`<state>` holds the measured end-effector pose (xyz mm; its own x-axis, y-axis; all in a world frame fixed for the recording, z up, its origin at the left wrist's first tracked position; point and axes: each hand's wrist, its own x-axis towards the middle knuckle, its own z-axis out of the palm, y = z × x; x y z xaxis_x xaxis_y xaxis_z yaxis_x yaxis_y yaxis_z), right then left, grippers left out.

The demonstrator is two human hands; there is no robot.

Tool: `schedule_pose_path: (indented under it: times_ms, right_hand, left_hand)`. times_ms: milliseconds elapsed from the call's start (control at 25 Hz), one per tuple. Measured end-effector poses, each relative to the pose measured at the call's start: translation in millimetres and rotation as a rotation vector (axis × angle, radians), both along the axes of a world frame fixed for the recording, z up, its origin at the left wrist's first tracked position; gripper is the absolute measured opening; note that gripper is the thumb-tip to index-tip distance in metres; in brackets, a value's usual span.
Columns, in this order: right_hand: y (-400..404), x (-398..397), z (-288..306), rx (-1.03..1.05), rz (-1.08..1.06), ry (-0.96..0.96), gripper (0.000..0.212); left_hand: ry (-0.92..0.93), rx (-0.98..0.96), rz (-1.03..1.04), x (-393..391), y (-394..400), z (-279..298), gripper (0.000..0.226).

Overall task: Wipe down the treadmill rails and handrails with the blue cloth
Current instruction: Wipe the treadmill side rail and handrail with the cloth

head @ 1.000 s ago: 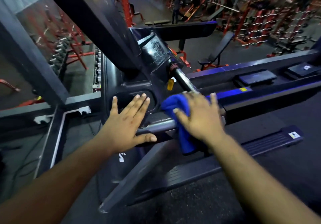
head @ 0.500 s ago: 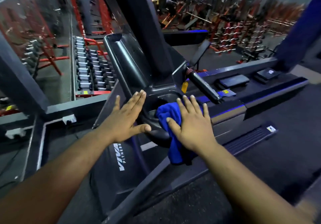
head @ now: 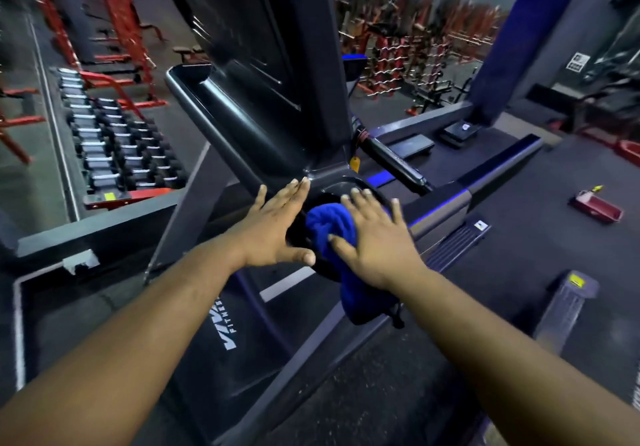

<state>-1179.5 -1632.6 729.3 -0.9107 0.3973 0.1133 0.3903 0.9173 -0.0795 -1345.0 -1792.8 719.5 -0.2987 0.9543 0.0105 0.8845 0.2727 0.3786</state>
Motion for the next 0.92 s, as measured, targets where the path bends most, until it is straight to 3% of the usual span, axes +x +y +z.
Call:
schedule_pose_path:
  times_ms: [80,200,360,520,600,760,920]
  right_hand:
    - [-14.0,-15.1,7.0,-0.027,0.082,-0.048,0.076]
    - [24.1,-5.5,18.5,-0.075,0.186,-0.097,0.081]
    - [71.5,-22.5,22.6,-0.065,-0.015,-0.066,0.09]
    - [36.2,-57.9,19.9,-0.149,-0.21,0.236,0.093]
    - [28.4,-35.1,15.4,-0.17,-0.056,0.322,0.081]
    - [58.7,24.4,6.3,-0.059,0.423,0.093,0.078]
    - [34.9,-8.6,16.6,0.045,0.368,-0.045,0.073]
  left_hand:
    - [-0.108,0.05,-0.027,-5.2,-2.4,5.2,0.157]
    - [-0.127,0.062,-0.018,-3.5,-3.5,10.3,0.157]
    - [-0.099,0.045,0.044,0.9,1.2,5.5,0.146]
    - [-0.087,0.059,0.099,5.5,3.6,6.0,0.142]
    - [-0.103,0.067,0.102,6.3,3.3,6.5,0.14]
    - [-0.117,0.067,0.114,9.3,5.5,5.3,0.139]
    - [-0.195,0.09,0.105,8.9,8.5,5.8,0.139]
